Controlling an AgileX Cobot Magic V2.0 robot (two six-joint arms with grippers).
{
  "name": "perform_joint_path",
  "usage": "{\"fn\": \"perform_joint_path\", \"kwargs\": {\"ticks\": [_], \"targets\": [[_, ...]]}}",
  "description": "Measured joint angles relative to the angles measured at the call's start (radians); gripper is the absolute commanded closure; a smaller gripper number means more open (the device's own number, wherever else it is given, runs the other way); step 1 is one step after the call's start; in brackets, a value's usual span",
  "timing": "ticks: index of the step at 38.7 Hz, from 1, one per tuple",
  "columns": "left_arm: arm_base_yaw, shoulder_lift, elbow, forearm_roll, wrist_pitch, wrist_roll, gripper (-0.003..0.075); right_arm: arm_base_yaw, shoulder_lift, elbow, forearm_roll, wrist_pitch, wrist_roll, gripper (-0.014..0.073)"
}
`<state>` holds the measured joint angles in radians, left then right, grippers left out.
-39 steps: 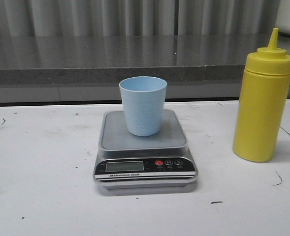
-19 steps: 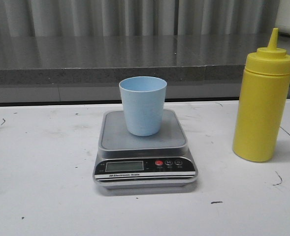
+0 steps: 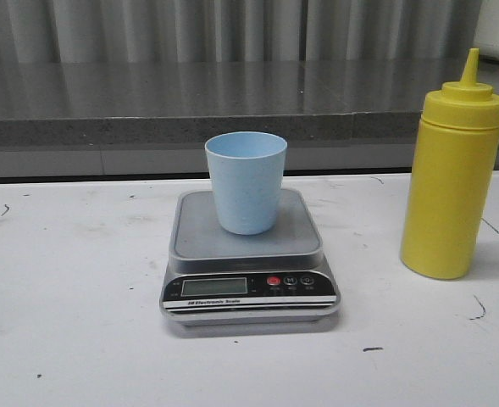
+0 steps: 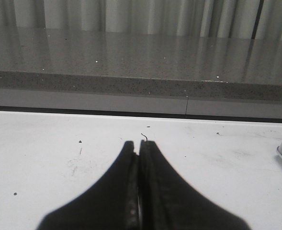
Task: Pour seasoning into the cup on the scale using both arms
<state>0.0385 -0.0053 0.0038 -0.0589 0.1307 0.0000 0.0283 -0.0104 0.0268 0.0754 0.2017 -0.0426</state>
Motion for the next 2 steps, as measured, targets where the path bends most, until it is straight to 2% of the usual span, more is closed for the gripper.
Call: {"fn": "perform_joint_path", "kwargs": {"ticks": [2], "targets": [[0.000,0.000,0.000,0.000,0.000,0.000,0.0740,0.000,0.000,0.000,0.000,0.000,0.000,0.0713]]}}
